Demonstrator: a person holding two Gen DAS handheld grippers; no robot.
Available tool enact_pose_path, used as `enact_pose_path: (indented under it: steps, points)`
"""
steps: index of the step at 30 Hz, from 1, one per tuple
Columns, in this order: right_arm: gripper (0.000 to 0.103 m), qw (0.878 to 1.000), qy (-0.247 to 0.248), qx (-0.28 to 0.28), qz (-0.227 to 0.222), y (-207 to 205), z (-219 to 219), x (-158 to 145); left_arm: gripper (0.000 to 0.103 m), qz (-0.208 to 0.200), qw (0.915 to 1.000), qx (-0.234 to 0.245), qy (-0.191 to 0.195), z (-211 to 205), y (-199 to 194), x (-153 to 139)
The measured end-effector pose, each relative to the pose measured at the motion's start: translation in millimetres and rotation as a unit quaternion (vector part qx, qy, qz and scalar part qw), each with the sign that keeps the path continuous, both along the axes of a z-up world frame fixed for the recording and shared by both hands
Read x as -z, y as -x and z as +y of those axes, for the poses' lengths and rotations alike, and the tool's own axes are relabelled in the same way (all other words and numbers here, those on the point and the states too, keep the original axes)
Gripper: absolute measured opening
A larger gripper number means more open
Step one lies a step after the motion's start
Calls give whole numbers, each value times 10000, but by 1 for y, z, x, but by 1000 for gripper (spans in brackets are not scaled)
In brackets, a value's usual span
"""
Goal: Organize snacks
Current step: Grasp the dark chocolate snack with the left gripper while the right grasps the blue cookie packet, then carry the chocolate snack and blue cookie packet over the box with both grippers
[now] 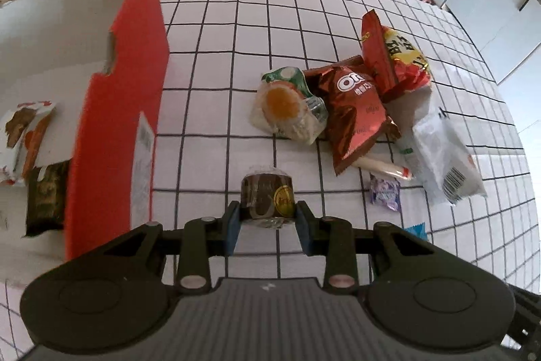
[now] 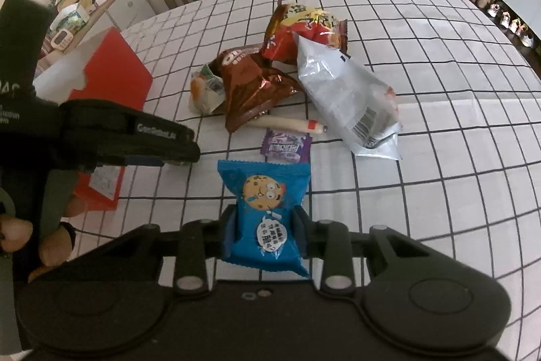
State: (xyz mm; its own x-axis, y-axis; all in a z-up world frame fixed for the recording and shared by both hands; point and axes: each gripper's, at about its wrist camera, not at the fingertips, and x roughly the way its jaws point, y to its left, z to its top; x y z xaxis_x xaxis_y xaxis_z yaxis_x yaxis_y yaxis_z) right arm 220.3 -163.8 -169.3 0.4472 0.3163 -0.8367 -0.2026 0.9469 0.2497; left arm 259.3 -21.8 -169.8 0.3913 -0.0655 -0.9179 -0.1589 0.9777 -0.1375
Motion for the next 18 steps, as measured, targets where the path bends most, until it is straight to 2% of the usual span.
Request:
enact_pose_path:
  steps: [10, 18]
  points:
    - [32, 9997, -54, -91, -228, 22, -4, -36, 34, -321, 9991, 151, 248, 1, 38, -42]
    - [32, 9981, -107, -296, -523, 35, 1, -69, 34, -635, 9975, 129, 268, 11, 64, -79]
